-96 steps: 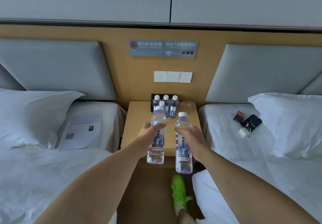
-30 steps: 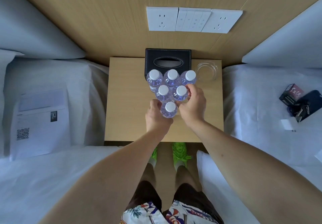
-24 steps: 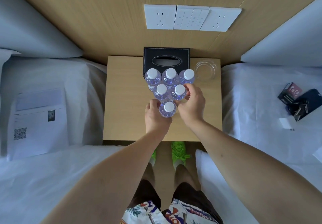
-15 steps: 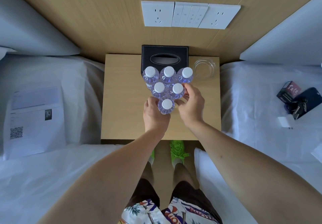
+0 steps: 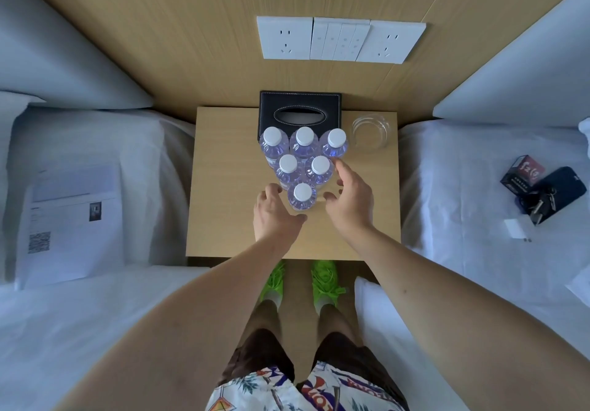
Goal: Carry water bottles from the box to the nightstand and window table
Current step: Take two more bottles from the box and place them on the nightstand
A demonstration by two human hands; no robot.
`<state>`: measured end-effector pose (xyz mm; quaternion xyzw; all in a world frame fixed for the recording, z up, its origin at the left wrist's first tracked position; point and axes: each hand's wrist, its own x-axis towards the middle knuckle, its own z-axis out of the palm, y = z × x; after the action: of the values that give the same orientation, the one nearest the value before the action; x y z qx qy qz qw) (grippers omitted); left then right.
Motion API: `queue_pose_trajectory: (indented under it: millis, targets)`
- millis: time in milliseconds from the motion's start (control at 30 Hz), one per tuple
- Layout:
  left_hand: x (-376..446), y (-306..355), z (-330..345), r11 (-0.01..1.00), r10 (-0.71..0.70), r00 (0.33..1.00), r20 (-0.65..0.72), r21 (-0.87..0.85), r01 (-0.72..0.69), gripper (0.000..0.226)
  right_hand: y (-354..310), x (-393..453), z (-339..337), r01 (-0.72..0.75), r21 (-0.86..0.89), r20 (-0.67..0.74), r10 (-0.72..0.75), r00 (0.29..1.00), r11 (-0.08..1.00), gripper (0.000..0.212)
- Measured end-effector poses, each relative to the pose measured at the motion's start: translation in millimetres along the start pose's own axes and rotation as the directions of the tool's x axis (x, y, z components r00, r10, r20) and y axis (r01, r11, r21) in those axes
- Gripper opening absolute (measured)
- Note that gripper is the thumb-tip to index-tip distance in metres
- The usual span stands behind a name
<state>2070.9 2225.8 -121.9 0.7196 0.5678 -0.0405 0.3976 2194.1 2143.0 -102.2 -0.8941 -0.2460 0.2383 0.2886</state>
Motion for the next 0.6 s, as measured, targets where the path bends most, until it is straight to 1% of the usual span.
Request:
queue_pose_trajectory:
  millis: [167,267,367,500,533,600]
  targets:
    - [-9.9,9.0,-28.2,0.994,-0.042,0.999,0.028,0.100,0.039,0.078,-5.2,-2.0,-22.2,-0.070,-0.141,0.136,0.089,0.987,0.988,0.078]
    - [-20.4,23.5,-48.0,0.992,-0.027,1.000,0.007,0.123,0.026,0.074,-15.8,-3.7,-40.9,-0.052,-0.190,0.180,0.087,0.980,0.980,0.077]
    - [-31.5,43.4,-71.6,0.991,0.016,0.999,-0.030,0.132,-0.012,0.070,-34.3,-7.1,-62.3,-0.019,-0.182,0.205,0.057,0.977,0.983,0.074]
    - [-44.6,75.0,-103.8,0.981,0.120,0.990,-0.077,0.159,-0.107,0.060,-63.5,-13.7,-90.2,0.061,-0.160,0.221,-0.025,0.975,0.985,0.056]
    - [-47.2,82.4,-111.1,0.976,0.154,0.984,-0.086,0.170,-0.138,0.058,-70.7,-15.5,-96.7,0.082,-0.161,0.223,-0.045,0.974,0.983,0.056]
    - [-52.5,96.5,-124.9,0.961,0.219,0.972,-0.087,0.193,-0.199,0.055,-84.9,-19.8,-109.2,0.106,-0.173,0.221,-0.067,0.973,0.979,0.066]
